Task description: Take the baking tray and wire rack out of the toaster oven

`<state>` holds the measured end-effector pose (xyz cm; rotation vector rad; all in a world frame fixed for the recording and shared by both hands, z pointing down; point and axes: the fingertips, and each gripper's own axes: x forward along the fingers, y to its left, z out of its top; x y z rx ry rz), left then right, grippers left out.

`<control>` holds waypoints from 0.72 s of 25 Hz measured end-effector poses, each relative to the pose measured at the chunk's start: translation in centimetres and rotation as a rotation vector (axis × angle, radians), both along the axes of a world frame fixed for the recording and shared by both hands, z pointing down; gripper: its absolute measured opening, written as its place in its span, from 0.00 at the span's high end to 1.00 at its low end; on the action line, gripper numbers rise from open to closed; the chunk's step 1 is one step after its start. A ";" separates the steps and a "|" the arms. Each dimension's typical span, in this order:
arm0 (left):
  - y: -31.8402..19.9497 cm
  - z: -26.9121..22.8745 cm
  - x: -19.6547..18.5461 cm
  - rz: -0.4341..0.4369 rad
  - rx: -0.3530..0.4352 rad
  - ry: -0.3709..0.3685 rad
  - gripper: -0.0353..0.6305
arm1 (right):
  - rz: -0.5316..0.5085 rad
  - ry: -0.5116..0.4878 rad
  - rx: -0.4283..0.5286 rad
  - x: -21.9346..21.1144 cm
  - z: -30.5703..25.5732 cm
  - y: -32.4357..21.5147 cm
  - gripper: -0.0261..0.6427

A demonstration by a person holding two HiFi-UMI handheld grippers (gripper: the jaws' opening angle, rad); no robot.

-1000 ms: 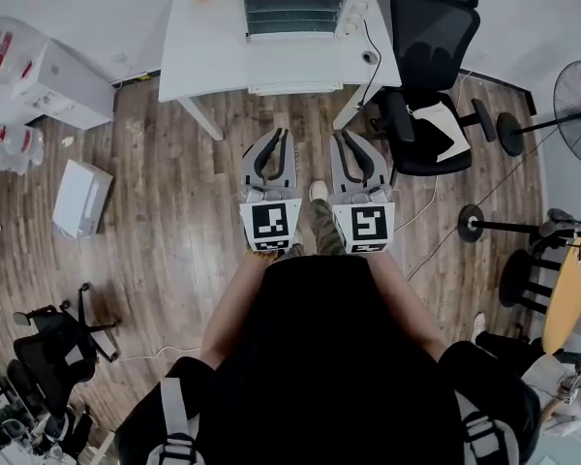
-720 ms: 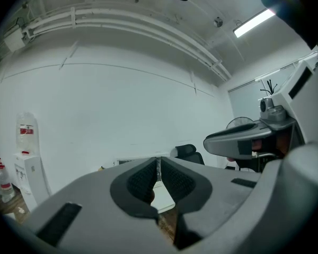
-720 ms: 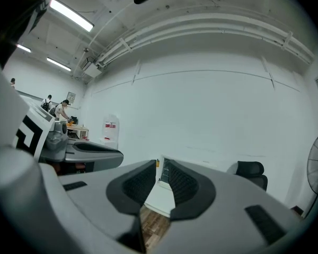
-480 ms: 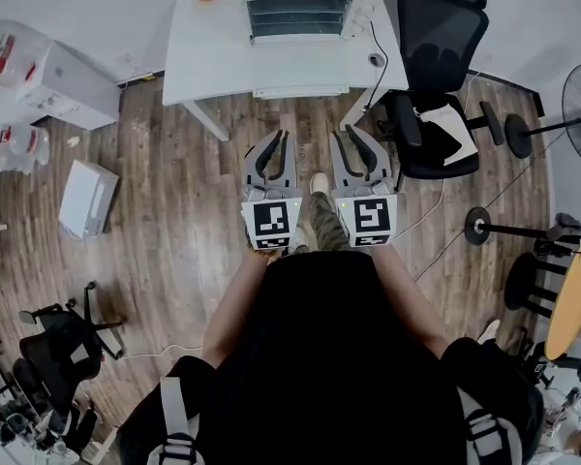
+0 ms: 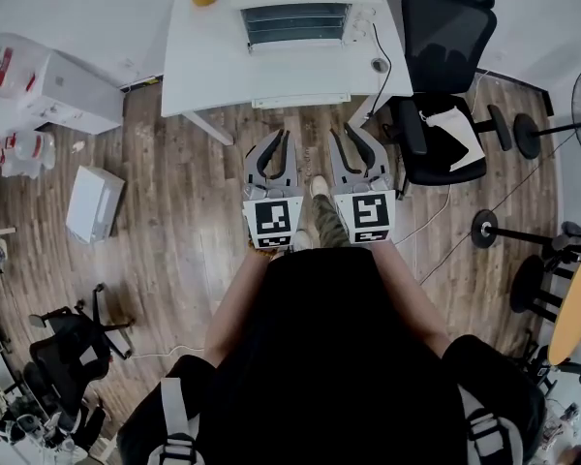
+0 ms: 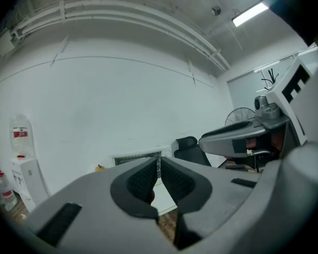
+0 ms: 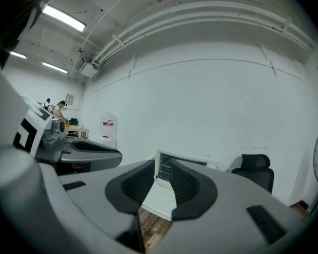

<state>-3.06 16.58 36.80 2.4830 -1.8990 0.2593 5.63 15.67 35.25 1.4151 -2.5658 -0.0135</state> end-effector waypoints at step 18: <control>-11.1 2.2 1.3 -0.034 -0.081 -0.028 0.91 | -0.026 -0.026 -0.099 1.7 2.7 -11.9 0.84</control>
